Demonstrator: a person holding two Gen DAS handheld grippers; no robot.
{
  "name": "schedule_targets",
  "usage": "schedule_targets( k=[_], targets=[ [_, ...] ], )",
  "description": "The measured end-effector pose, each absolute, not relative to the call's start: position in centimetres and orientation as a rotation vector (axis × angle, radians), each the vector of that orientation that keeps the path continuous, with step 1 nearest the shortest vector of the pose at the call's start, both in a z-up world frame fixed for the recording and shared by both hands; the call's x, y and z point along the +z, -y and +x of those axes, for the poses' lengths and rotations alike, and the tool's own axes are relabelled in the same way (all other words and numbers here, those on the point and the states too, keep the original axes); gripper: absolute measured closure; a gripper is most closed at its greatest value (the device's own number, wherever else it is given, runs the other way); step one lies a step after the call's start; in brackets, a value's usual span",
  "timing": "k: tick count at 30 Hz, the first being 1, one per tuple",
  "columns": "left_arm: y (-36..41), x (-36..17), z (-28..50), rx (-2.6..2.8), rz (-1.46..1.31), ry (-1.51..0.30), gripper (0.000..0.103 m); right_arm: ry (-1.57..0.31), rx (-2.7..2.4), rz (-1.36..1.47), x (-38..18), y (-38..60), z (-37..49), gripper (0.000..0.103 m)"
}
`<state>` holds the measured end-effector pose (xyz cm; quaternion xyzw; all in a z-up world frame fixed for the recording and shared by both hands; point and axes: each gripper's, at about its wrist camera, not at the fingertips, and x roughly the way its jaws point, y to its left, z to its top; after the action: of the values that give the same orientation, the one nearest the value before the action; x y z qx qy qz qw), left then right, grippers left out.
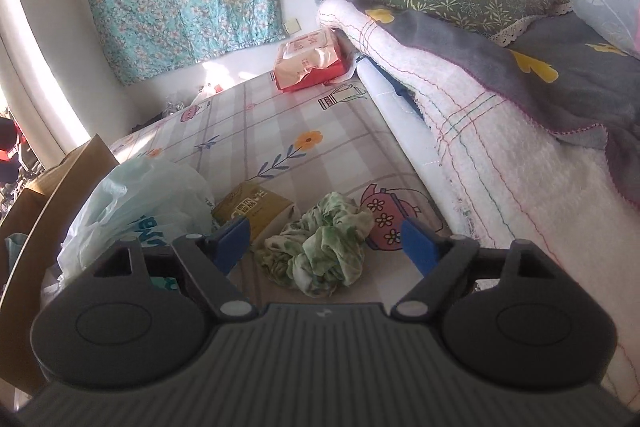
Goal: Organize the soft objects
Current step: 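Move the right gripper back to the green scrunchie on the mattress, then grasp the green scrunchie with the right gripper while the left gripper grasps the gold Lotte box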
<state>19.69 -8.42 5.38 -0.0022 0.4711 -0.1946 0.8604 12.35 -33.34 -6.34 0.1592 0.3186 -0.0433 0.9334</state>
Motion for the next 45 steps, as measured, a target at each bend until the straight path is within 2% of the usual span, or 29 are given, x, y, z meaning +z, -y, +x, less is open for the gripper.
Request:
schedule_targets(
  k=[11,14,16,18,33,37,45],
  targets=[
    [17.4,-0.5,26.8,-0.516,0.157,-1.199,0.009,-0.751,-0.046,0.173,-9.7,31.2,16.1,0.023],
    [19.2,-2.3,28.3,-0.525,0.199,-1.249,0.009,-0.746,-0.063,0.138,-10.3,31.1,15.4,0.043],
    [20.1,-3.3,28.9,-0.524,0.224,-1.276,0.009,-0.743,-0.075,0.145,-10.2,31.3,15.0,0.061],
    [21.2,-4.6,29.7,-0.520,0.269,-1.300,0.009,-0.745,-0.091,0.160,-10.1,31.7,14.3,0.071],
    [24.0,-9.9,31.5,-0.552,0.494,-1.410,0.010,-0.739,-0.122,0.220,-10.2,32.4,12.5,0.072],
    [24.0,-10.2,31.2,-0.539,0.525,-1.384,0.027,-0.734,-0.131,0.212,-10.2,32.2,12.5,0.072],
    [23.5,-8.9,30.1,-0.560,0.482,-1.298,0.028,-0.708,-0.147,0.231,-10.0,32.2,11.9,0.080]
  ],
)
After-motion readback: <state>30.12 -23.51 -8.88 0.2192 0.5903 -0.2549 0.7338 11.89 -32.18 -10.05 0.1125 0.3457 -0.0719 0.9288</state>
